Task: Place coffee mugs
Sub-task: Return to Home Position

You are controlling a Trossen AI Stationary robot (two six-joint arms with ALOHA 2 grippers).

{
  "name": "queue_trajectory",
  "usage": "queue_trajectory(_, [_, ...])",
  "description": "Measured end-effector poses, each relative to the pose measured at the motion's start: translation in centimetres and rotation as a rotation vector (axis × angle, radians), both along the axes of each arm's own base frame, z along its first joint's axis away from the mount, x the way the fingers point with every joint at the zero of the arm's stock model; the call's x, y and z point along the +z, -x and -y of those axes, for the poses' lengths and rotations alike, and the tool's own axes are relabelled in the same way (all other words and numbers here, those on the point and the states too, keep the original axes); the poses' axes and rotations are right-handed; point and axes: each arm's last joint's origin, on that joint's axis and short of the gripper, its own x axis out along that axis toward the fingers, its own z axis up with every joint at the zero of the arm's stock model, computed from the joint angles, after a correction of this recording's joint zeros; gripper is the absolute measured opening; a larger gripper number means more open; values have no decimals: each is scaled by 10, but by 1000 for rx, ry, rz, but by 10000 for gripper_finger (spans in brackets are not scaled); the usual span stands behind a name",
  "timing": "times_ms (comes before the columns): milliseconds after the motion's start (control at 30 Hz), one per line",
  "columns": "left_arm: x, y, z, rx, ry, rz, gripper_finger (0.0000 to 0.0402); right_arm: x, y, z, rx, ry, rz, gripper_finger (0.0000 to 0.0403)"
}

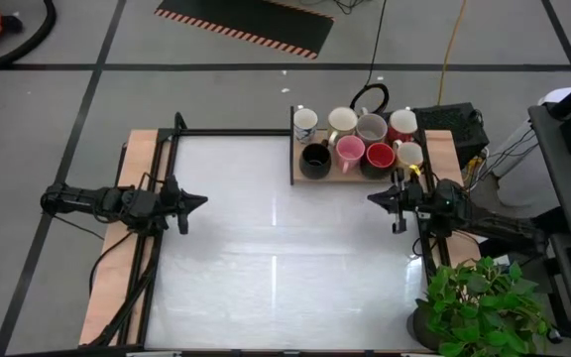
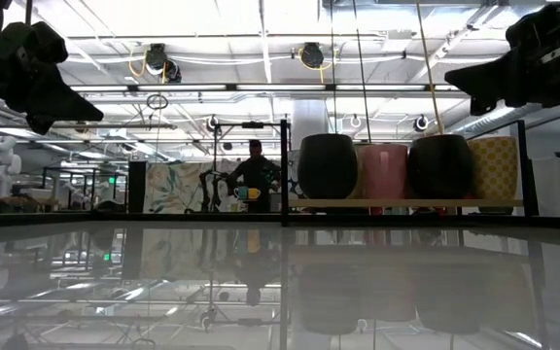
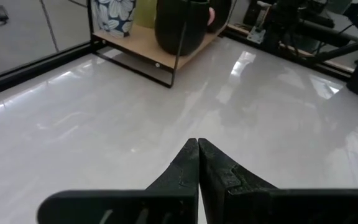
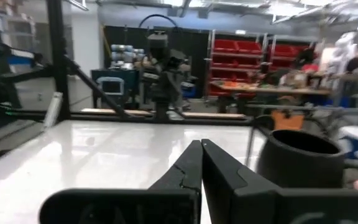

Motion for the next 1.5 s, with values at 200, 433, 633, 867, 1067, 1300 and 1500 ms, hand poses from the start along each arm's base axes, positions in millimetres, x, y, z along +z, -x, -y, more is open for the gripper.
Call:
queue_trajectory(200, [0, 0, -1, 19, -8, -5, 0, -1, -2, -9, 47, -32, -3, 0])
queue_trajectory(433, [-1, 0, 0, 8, 3, -4, 0, -4, -3, -20, 42, -6, -34, 0])
queue_trajectory(633, [-1, 0, 0, 7, 5, -4, 0, -4, -3, -28, 95, 11, -35, 0])
queue_trajectory(867, [0, 0, 0, 6, 4, -4, 0, -4, -3, -30, 113, 20, -41, 0])
queue_trajectory(1067, [0, 0, 0, -8, 5, 0, 0, -3, -3, -30, 117, 33, -24, 0])
queue_trajectory(1300, [3, -2, 3, -83, -7, 23, 1, -5, -3, -31, 123, 5, -48, 0])
queue_trajectory(1500, [-8, -9, 7, -155, -111, 52, 1, -8, -3, -30, 124, -64, -84, 0])
